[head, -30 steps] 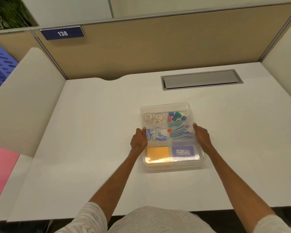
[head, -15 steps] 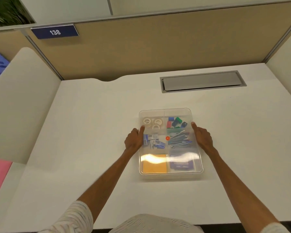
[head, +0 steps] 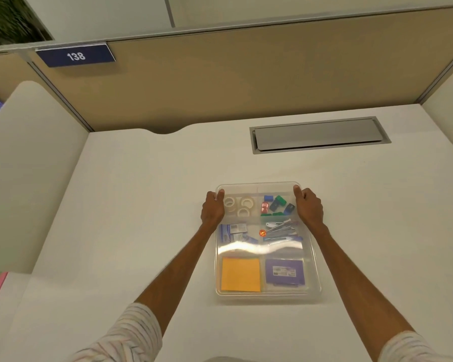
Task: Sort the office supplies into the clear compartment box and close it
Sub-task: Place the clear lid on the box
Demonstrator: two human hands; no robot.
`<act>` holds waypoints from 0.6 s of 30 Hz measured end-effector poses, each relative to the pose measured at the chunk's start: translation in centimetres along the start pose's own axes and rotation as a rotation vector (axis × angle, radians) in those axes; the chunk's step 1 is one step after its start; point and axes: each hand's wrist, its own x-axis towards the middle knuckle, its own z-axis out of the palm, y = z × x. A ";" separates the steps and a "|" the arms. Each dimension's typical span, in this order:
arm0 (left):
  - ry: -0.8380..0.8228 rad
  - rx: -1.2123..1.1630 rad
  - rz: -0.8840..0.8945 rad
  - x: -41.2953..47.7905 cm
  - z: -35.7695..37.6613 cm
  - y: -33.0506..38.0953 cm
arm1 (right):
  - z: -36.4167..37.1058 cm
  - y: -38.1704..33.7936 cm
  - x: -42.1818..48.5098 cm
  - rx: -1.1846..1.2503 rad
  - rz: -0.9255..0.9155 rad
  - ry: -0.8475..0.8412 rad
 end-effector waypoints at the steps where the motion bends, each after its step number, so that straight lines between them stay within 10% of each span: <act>1: -0.004 -0.005 0.001 0.0 0.1 0.0 | 0.1 0.1 0.0 -0.004 -0.004 0.005; 18: -0.006 -0.149 -0.090 3.2 -0.9 2.0 | -0.4 -1.8 3.1 -0.040 0.055 -0.086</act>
